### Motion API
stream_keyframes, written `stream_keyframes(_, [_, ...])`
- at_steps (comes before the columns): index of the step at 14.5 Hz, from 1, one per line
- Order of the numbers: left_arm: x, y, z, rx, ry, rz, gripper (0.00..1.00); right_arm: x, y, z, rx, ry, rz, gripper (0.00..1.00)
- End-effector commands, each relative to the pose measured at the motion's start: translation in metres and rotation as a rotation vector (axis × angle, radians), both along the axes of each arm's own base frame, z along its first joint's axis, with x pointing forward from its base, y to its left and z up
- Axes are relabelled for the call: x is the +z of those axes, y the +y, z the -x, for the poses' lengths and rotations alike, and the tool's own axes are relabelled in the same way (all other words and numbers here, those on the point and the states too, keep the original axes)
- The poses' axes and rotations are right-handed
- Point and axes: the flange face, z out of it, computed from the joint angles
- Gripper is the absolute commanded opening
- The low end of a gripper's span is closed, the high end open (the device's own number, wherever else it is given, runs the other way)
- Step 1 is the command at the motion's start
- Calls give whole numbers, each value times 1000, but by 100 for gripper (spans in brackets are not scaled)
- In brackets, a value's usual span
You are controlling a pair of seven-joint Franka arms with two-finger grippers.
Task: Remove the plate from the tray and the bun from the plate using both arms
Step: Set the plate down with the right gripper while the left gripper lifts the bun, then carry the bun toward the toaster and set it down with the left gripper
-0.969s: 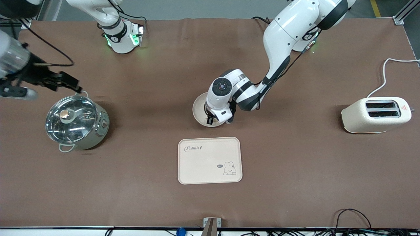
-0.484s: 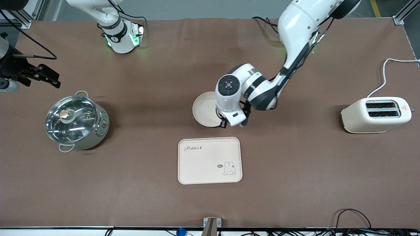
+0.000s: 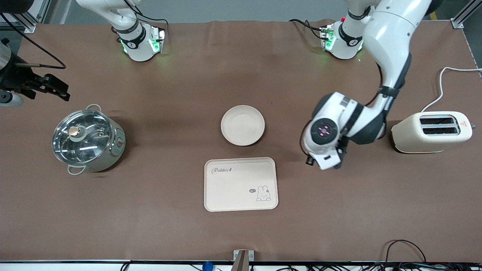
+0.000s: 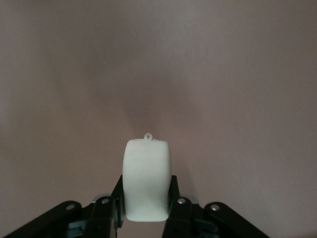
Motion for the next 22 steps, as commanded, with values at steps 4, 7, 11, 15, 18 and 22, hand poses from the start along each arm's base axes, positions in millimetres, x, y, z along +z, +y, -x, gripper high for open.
stream_keyframes(4, [-62, 90, -27, -16, 53, 26, 40, 3, -35, 1, 42, 2, 8, 100])
stream_keyframes(7, [-72, 110, -32, -26, 56, 44, 54, 2, -30, 2, 52, 11, 7, 100])
stream_keyframes(11, [-65, 108, -32, -51, 52, 51, 100, 2, -28, 3, 56, 19, 5, 100])
stream_keyframes(15, [-3, 110, -38, -296, 52, 59, 100, 2, -24, 3, 62, 19, 4, 100])
stream_keyframes(18, [64, 113, -42, -521, 77, 87, 100, 2, -24, 4, 62, 23, 2, 100])
stream_keyframes(22, [163, 114, -35, -759, 36, 114, 100, 2, -22, 3, 64, 17, -27, 100])
